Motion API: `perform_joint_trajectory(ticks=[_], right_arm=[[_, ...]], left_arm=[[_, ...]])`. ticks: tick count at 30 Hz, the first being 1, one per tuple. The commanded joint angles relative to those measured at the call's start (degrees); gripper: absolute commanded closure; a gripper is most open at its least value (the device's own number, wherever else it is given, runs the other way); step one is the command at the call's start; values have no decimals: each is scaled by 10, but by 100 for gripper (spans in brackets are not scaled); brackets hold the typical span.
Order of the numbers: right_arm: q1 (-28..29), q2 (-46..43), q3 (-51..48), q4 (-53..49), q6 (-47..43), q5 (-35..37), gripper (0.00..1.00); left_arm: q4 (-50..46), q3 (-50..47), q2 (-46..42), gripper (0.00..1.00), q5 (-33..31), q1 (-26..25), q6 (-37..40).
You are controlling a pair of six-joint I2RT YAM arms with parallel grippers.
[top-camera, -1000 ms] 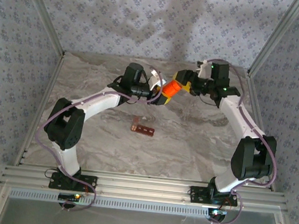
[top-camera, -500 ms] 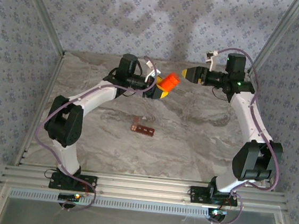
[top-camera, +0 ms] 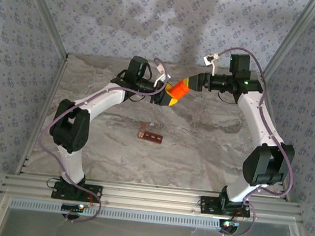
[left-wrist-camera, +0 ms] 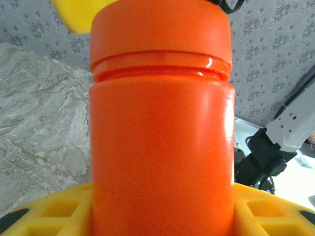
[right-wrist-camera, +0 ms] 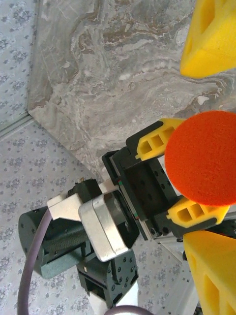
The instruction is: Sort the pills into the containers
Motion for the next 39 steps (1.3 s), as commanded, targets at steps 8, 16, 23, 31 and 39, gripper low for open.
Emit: perform_joint_trajectory(ticks=[8, 16, 23, 31, 39], right_arm=[[12, 12, 4, -24, -24, -22, 28], [18, 9, -19, -10, -19, -27, 52], [24, 2, -68, 45, 44, -15, 64], [48, 10, -115, 92, 195, 93, 67], [69, 11, -164, 175, 325, 145, 72]], left_arm=[[-12, 30, 4, 100, 28, -5, 15], [-14, 34, 6, 100, 29, -7, 15], [-7, 34, 4, 100, 13, -8, 11], [14, -16, -33, 100, -139, -40, 69], [99, -83, -65, 100, -259, -79, 91]])
